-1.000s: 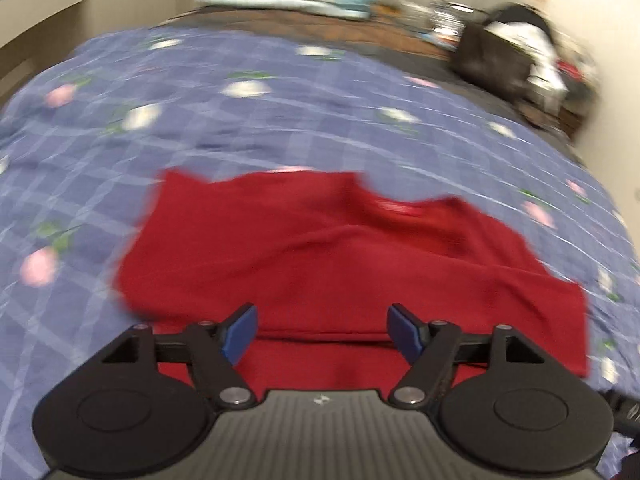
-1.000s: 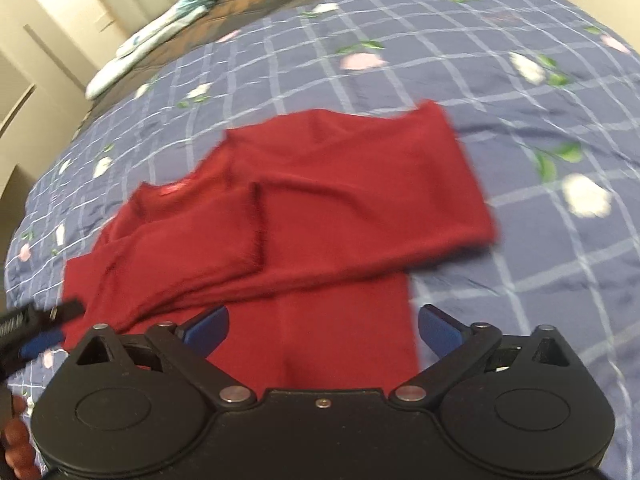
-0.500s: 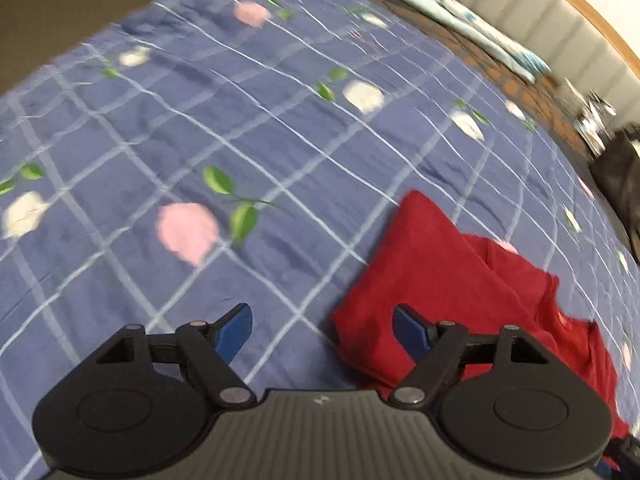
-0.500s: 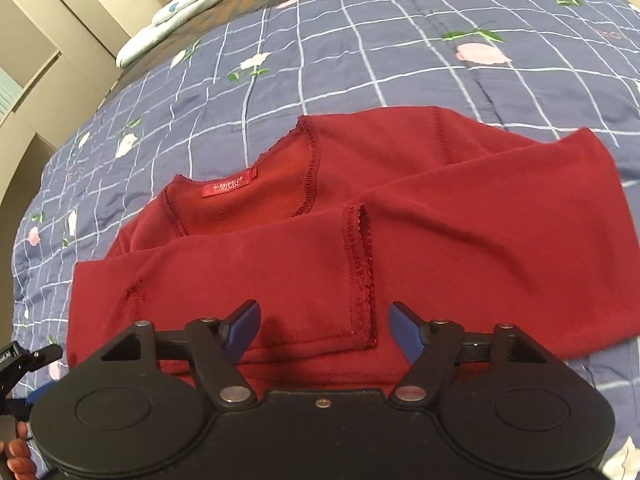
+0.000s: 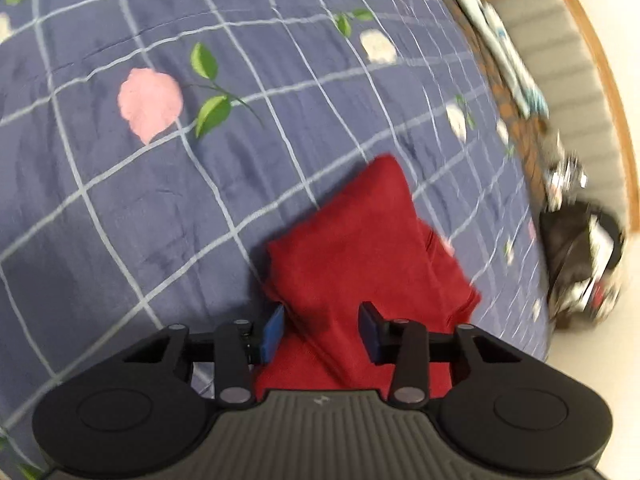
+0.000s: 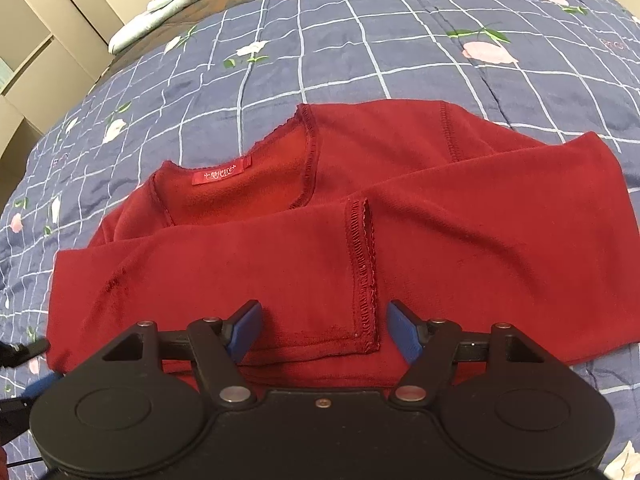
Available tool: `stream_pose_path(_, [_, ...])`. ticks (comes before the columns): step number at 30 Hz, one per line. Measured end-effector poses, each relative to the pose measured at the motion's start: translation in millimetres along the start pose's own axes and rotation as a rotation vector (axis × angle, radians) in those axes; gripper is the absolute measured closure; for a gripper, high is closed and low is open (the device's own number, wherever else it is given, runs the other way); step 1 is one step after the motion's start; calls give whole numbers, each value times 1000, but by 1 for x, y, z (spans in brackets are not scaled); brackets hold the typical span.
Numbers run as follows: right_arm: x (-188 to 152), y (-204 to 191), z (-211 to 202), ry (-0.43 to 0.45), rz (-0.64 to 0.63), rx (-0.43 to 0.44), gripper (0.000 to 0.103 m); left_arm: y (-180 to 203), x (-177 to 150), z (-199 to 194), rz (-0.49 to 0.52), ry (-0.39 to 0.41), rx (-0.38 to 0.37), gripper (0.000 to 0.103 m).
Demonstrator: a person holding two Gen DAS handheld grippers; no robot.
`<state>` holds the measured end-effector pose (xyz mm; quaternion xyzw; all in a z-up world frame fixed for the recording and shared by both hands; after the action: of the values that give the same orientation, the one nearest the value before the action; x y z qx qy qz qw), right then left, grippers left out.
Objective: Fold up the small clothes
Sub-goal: 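Grasp the side edge of the shirt body with the left gripper, then fold the held side edge inward over the body and open the left gripper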
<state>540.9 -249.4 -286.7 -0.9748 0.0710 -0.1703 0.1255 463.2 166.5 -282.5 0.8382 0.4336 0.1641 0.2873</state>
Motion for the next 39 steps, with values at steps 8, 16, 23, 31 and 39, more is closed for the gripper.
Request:
stream_pose_path(8, [-1,-2,3,-2,-24,-27,32,-11,6,-25,-138,216,-96,70])
stream_pose_path(16, [-6,-12,6,7,-68,-65,26,-12,10,-26,-4,183,7,51])
stream_pose_path(23, [-5,-13,6,-7,-96,-55,25,20,10,-12,389,99,129,32])
stream_pose_path(31, [-4,-12,4,-11,-89,-59,28,52,13,-8,492,61,219,96])
stream_pose_path(39, [-6,-16,3,-12,-110,-95,28,48,4,-6,497,76,305,96])
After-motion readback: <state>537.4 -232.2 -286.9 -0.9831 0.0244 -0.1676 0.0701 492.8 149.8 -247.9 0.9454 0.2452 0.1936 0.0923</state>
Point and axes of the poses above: each gripper's, at about its wrist camera, not at the fingertips, and z roughly the way its jaws point, y to its right, x to its top, the point moved 1 cm from there along z, roughly the way its jaws point, and after that the axes turned 4 degrees about -y, right-handed, at the moved point
